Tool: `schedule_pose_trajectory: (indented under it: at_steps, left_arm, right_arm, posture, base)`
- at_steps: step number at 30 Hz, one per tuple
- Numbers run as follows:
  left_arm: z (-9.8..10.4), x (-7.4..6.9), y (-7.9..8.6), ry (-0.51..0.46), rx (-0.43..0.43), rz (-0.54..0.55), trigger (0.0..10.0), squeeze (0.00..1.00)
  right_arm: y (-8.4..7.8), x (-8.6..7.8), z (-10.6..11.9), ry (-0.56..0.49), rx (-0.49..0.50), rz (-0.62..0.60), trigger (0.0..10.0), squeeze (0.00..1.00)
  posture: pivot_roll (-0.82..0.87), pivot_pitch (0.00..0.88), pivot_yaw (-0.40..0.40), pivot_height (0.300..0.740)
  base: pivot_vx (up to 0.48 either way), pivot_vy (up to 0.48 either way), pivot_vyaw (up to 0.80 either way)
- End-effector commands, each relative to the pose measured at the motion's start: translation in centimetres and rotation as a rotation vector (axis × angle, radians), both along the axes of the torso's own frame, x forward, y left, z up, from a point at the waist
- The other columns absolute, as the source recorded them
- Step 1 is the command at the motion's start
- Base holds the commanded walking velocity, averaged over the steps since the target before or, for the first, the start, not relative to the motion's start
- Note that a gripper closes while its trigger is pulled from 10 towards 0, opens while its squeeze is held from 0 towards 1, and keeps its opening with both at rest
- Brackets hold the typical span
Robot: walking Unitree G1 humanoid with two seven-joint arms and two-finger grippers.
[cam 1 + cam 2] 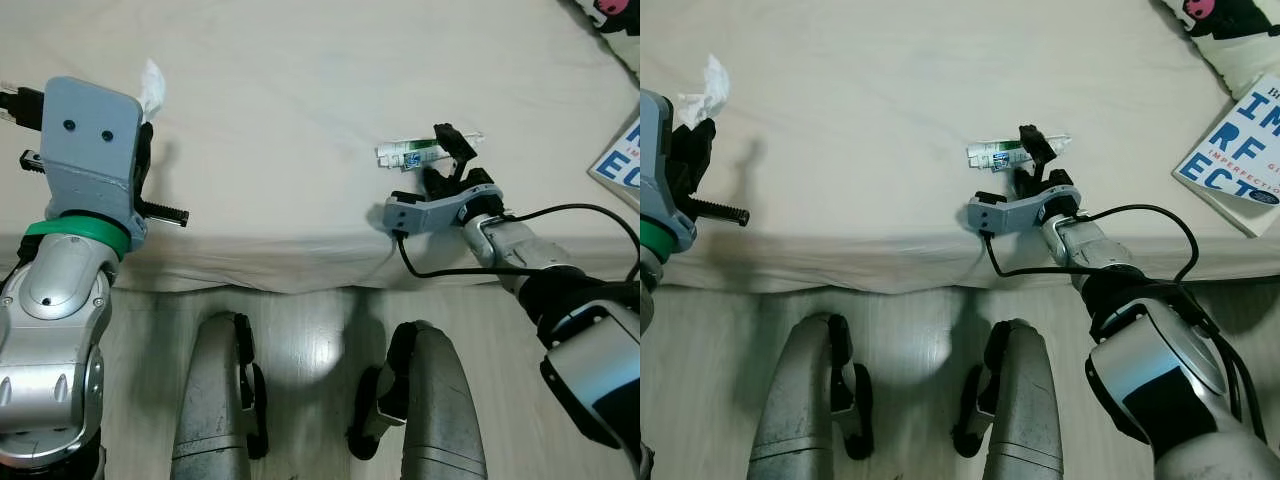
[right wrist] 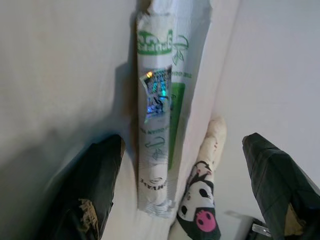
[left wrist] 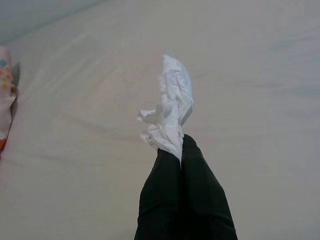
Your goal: Clean up the room
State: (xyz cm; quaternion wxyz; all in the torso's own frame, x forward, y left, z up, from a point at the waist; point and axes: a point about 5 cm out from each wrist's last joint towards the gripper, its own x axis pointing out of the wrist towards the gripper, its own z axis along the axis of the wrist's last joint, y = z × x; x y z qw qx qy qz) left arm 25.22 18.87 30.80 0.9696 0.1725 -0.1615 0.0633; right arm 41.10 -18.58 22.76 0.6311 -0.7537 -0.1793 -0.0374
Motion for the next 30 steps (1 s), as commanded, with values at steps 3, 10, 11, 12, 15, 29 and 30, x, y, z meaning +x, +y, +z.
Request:
schedule_pose_trajectory:
  at_steps: [3, 10, 11, 12, 15, 29, 30]
  left_arm:
    - [-0.2, -0.5, 0.1, 0.013, 0.008, 0.003, 10.0, 0.00]
    - [-0.1, -0.6, 0.1, 0.021, 0.007, 0.003, 10.0, 0.00]
    - [-0.1, -0.6, 0.1, 0.022, 0.006, 0.004, 10.0, 0.00]
    - [-0.1, -0.6, 0.1, 0.022, 0.006, 0.004, 10.0, 0.00]
    - [0.0, -0.7, 0.1, 0.023, 0.005, 0.009, 10.0, 0.00]
    - [0.2, -0.8, 0.2, 0.022, 0.003, 0.014, 10.0, 0.00]
    - [0.2, -0.8, 0.2, 0.022, 0.003, 0.014, 10.0, 0.00]
  right_arm:
    - [-1.0, -0.1, -0.6, 0.018, -0.028, -0.057, 9.3, 0.00]
    - [-1.0, 0.0, -0.3, 0.038, -0.038, -0.062, 7.4, 0.00]
    - [-1.1, 0.0, -0.5, 0.057, -0.044, -0.066, 1.4, 0.00]
    - [-1.1, 0.0, -0.5, 0.057, -0.044, -0.066, 1.4, 0.00]
    - [-1.2, 0.0, -1.0, 0.092, -0.048, -0.077, 0.0, 0.00]
    - [-1.7, -0.1, -1.6, 0.145, -0.002, -0.103, 0.0, 0.00]
    - [-1.7, -0.1, -1.6, 0.145, -0.002, -0.103, 0.0, 0.00]
  posture:
    - [0.34, 0.670, 0.017, 0.580]
    - [0.34, 0.671, 0.015, 0.580]
    - [0.34, 0.671, 0.015, 0.580]
    - [0.34, 0.671, 0.015, 0.580]
    - [0.35, 0.672, 0.014, 0.580]
    - [0.35, 0.676, 0.015, 0.580]
    - [0.35, 0.676, 0.015, 0.580]
  base:
    - [0.000, 0.000, 0.00]
    - [0.000, 0.000, 0.00]
    - [0.000, 0.000, 0.00]
    - [0.000, 0.000, 0.00]
    - [0.000, 0.000, 0.00]
    - [0.000, 0.000, 0.00]
    - [0.000, 0.000, 0.00]
